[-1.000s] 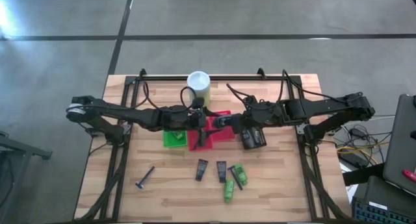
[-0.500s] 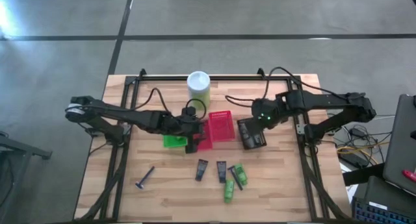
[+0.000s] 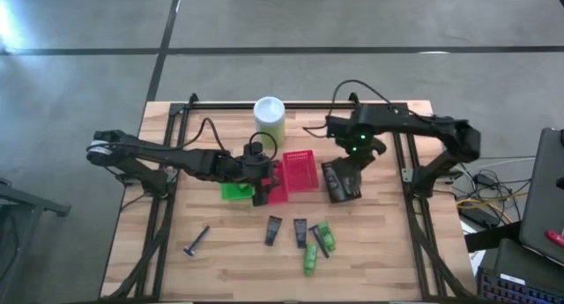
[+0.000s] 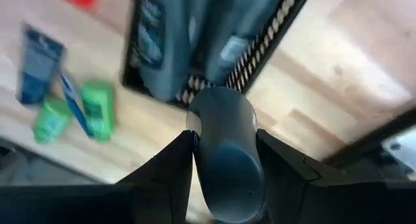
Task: Pick & Place Travel size toiletries
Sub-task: Put the black deodorant into the black bin, then put the blue razor into the left orange bin
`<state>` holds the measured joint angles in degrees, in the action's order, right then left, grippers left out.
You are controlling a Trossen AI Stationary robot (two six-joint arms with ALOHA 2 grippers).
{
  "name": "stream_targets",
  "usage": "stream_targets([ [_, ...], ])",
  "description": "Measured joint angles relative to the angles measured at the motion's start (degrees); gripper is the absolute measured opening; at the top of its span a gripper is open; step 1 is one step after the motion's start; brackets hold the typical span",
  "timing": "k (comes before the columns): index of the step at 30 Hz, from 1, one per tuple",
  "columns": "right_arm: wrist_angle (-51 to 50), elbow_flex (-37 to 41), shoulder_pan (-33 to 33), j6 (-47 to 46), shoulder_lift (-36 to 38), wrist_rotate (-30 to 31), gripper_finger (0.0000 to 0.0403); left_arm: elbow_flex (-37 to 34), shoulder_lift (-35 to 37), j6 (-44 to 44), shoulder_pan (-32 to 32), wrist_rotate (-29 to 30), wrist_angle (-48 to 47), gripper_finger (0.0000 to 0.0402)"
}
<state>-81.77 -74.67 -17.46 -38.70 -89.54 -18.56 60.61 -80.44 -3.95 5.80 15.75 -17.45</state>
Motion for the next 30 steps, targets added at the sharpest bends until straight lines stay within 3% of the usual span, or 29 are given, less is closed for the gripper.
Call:
stream_targets([
  [5,-0.43,-0.02,-0.83,7.11,-5.64,-5.89,0.0140,0.00,0.00,-0.63,0.00,0.21,-0.06,0.0275],
  [12,1.24,0.00,-0.98,9.68,-8.93,-6.78,0.0151,0.01,0.00,-0.71,0.00,0.24,-0.19,0.0275],
  [23,2.74,0.00,-0.91,9.03,-8.45,-5.37,0.0211,0.00,0.00,-0.44,-0.07,0.26,-0.22,0.0275],
  [30,2.53,-0.91,-0.81,6.35,-6.31,2.81,0.0243,0.01,0.00,-0.28,-0.04,0.67,-1.08,0.0275],
])
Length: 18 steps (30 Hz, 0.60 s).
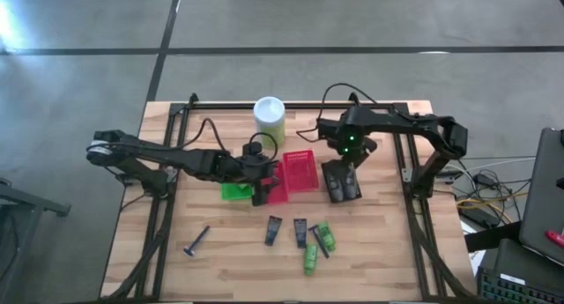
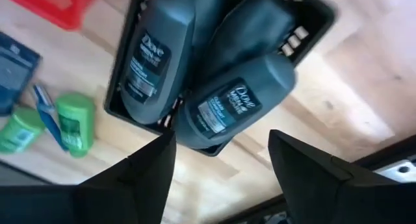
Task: Pick & Place Travel size toiletries
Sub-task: Put the blue razor into the left orange bin
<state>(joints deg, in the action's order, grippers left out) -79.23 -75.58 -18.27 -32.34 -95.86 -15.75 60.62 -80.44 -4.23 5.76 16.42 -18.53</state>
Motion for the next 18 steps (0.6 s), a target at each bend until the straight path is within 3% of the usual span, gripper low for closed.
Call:
stream_targets([
  [4,0.20,-1.46,1.53,-3.22,4.04,5.33,0.0261,-0.02,0.02,1.17,0.00,0.01,-2.39,0.0275],
  [8,0.96,-2.09,4.93,-9.12,7.98,6.98,0.0275,-0.01,0.02,1.62,0.02,-0.05,-3.13,0.0275],
  [13,3.49,-1.98,12.95,-18.44,10.64,7.16,0.0290,0.00,0.10,1.61,0.05,-0.31,-5.31,0.0275],
  [18,6.62,-1.91,22.01,-26.88,10.07,10.09,0.0304,-0.01,1.69,-0.49,0.35,-2.54,-15.96,0.0275],
])
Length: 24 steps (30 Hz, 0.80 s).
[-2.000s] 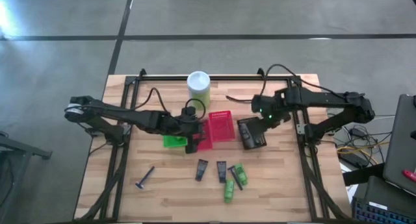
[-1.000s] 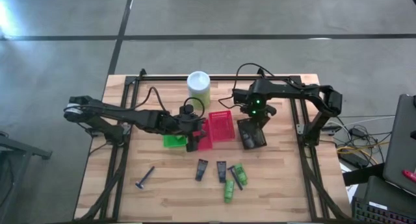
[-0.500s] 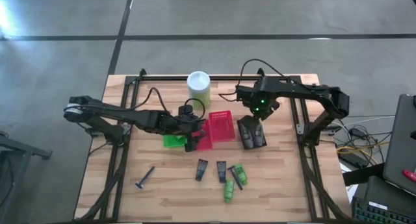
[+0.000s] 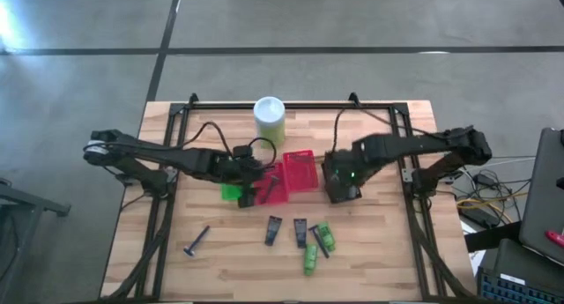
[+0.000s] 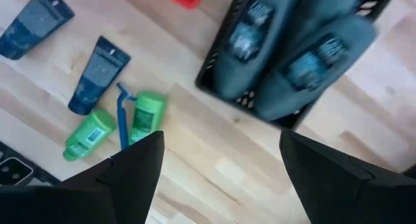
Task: Pick & Place Travel size toiletries
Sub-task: Put the blue razor into the left orange bin
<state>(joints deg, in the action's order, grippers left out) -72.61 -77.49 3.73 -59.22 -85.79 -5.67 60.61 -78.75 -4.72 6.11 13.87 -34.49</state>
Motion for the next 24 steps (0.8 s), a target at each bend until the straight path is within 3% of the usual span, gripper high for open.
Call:
stream_targets([
  [6,2.42,0.02,5.42,-7.33,-2.14,1.11,0.0315,0.00,3.25,-9.31,1.42,-0.07,-16.66,0.0275],
  [13,4.12,0.02,6.79,-8.33,-3.88,1.37,0.0323,-0.69,6.18,-25.64,4.22,-1.84,-33.00,0.0275],
  [18,4.58,0.02,6.79,-8.35,-3.88,1.37,0.0317,-3.69,7.56,-38.04,6.31,-7.10,-39.04,0.0275],
  [24,5.09,0.02,6.77,-8.38,-3.82,1.37,0.0294,-10.10,9.03,-46.98,10.00,-11.56,-39.04,0.0275],
])
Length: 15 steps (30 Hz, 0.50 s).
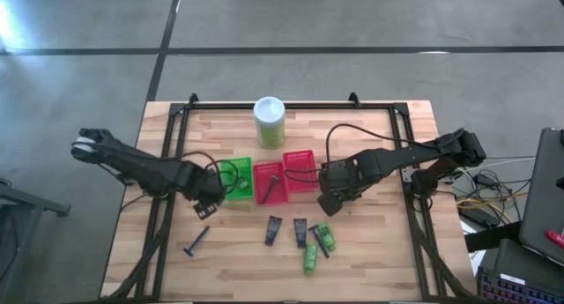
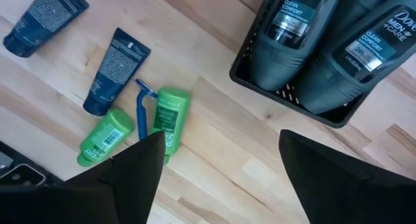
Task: Pick & Place Travel size toiletries
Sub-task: Put the blue razor into the left orange bin
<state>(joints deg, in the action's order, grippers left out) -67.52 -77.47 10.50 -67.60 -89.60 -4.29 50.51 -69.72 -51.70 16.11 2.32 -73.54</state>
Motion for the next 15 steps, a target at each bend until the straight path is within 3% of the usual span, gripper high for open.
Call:
stream_targets([
  [7,0.62,0.00,0.02,-1.06,0.02,0.00,0.0271,-8.00,1.52,-8.98,4.93,-9.17,7.06,0.0275],
  [15,0.60,0.00,0.04,-1.46,0.09,1.09,0.0255,-13.26,2.00,-21.10,12.20,-11.44,19.07,0.0275],
])
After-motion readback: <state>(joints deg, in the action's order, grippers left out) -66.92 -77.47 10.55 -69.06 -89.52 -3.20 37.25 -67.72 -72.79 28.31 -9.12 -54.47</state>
